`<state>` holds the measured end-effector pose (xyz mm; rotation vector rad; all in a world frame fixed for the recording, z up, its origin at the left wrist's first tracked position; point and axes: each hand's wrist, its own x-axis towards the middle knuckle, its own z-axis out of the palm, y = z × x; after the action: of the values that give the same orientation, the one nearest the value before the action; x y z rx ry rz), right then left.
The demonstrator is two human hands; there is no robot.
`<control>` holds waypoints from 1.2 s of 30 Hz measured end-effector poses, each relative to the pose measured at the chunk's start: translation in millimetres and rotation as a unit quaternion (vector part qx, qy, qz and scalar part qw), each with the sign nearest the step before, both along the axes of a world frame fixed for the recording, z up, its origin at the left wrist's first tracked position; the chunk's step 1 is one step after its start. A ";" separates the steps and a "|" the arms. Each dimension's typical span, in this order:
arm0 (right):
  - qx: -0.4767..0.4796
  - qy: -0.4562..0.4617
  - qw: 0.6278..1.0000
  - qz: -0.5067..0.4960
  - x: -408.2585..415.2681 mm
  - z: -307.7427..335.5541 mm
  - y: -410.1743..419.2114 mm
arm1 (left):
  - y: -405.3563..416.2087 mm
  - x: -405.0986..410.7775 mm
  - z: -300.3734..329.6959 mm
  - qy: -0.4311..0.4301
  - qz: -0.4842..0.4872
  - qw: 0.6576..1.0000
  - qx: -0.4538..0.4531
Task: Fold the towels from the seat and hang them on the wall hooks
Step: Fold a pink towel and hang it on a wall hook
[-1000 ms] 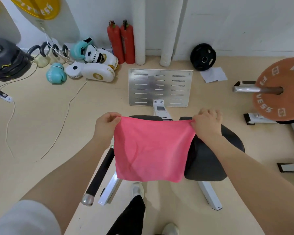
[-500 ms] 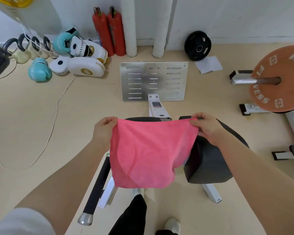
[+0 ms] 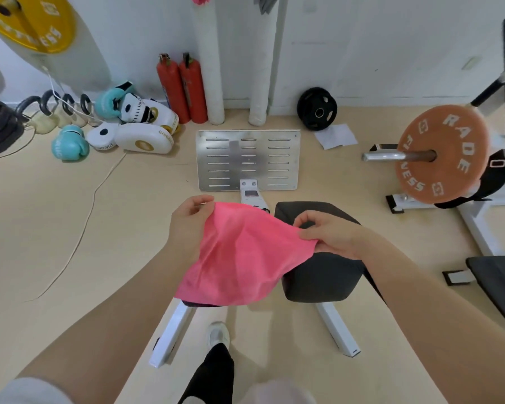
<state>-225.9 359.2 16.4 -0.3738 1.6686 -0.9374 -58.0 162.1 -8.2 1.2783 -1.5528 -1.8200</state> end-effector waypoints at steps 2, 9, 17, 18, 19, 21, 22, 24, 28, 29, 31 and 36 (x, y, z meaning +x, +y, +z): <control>-0.026 -0.031 0.999 0.003 7.1 12.8 13.4 | 25.1 2.3 13.4 0.019 -0.019 1.000 -0.014; -0.198 -0.103 0.974 -0.046 33.8 47.6 52.8 | 105.8 4.4 54.2 0.082 -0.038 0.996 -0.008; -0.199 0.270 0.942 -0.015 56.6 68.8 83.1 | 147.3 1.3 71.3 0.116 -0.065 0.987 0.090; -0.181 0.335 0.924 -0.019 56.9 69.9 85.6 | 147.1 1.0 72.9 0.125 -0.069 0.984 0.103; -0.166 0.387 0.907 -0.015 56.5 71.6 89.1 | 146.3 0.7 74.3 0.129 -0.072 0.983 0.110; -0.165 0.437 0.884 -0.014 52.6 75.1 96.6 | 141.6 1.5 74.9 0.123 -0.069 0.984 0.111; -0.169 0.446 0.879 -0.009 50.4 76.5 100.1 | 138.7 2.4 74.4 0.118 -0.061 0.985 0.107; -0.166 0.436 0.884 0.016 47.5 77.0 105.1 | 133.2 4.1 72.3 0.108 -0.031 0.989 0.099; -0.127 0.449 0.881 0.077 43.5 75.4 107.1 | 124.0 7.5 70.1 0.102 0.008 0.990 0.095; -0.124 0.448 0.881 0.084 41.3 73.3 106.8 | 122.0 9.4 70.4 0.105 0.011 0.990 0.097; -0.109 0.450 0.882 0.089 37.8 65.8 104.0 | 117.7 14.8 70.0 0.113 0.012 0.988 0.100; -0.092 0.437 0.886 0.124 47.7 45.2 76.6 | 114.6 25.0 58.8 0.116 -0.035 0.987 0.106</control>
<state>-178.2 435.8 61.7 -1.2532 2.2549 -0.7713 -33.0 276.6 50.6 1.0658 -1.3215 -2.1411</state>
